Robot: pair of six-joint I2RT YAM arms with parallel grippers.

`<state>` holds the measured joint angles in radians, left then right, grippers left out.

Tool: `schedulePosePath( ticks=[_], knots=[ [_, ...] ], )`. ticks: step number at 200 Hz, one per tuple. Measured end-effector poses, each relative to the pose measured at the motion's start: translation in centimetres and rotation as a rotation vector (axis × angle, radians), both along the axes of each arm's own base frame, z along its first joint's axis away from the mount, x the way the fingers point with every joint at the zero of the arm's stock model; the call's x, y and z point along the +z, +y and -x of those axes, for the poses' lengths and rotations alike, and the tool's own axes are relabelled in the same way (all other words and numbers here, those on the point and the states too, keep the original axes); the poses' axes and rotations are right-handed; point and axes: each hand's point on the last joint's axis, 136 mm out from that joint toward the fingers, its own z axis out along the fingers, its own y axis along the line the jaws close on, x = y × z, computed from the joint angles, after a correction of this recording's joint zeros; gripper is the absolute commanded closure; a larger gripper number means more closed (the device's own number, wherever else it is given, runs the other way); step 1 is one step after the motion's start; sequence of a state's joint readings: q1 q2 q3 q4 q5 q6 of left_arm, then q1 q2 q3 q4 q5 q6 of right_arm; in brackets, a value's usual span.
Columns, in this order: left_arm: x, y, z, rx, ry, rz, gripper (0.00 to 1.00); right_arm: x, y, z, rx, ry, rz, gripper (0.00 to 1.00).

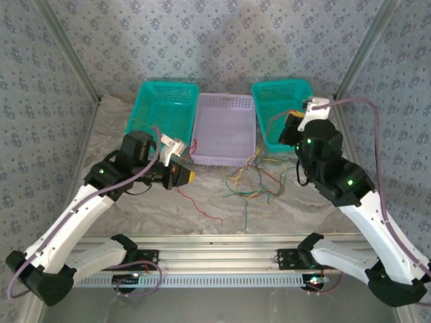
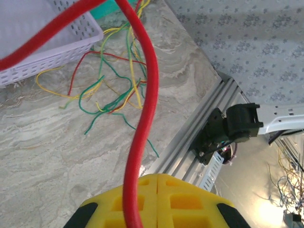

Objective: Untangle the cables

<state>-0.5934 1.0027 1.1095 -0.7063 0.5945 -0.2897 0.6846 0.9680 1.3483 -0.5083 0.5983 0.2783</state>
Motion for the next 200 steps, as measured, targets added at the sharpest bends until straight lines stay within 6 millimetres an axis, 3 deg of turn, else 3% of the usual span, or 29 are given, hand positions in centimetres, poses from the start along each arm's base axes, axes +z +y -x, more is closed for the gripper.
schedulePosePath(
  ticks=[18,44,83,111,136,156,200],
  knots=[
    [-0.2,0.0,-0.8,0.031,-0.009,-0.01,1.0,0.2,1.8,0.4,0.047,-0.014,0.063,1.0],
    [0.4,0.3,-2.1,0.083,-0.052,-0.029,1.0,0.2,1.9,0.8,0.049,-0.026,0.108,1.0],
    [4.2,-0.8,-5.8,0.149,-0.154,0.001,1.0,1.2,0.9,1.7,0.036,-0.061,0.092,1.0],
    [6.5,-2.4,-9.7,0.195,-0.207,-0.002,1.0,1.4,0.3,2.7,0.046,-0.079,0.072,1.0],
    [7.5,-4.5,-14.5,0.229,-0.249,-0.037,1.0,1.2,-0.1,3.4,0.059,-0.088,0.056,1.0],
    [6.7,-6.3,-18.8,0.253,-0.271,-0.09,1.0,1.3,-0.2,4.1,0.084,-0.098,0.035,1.0],
    [0.7,-7.9,-26.7,0.335,-0.273,-0.288,1.0,1.5,-0.8,5.9,0.144,-0.121,-0.022,1.0]
  ],
)
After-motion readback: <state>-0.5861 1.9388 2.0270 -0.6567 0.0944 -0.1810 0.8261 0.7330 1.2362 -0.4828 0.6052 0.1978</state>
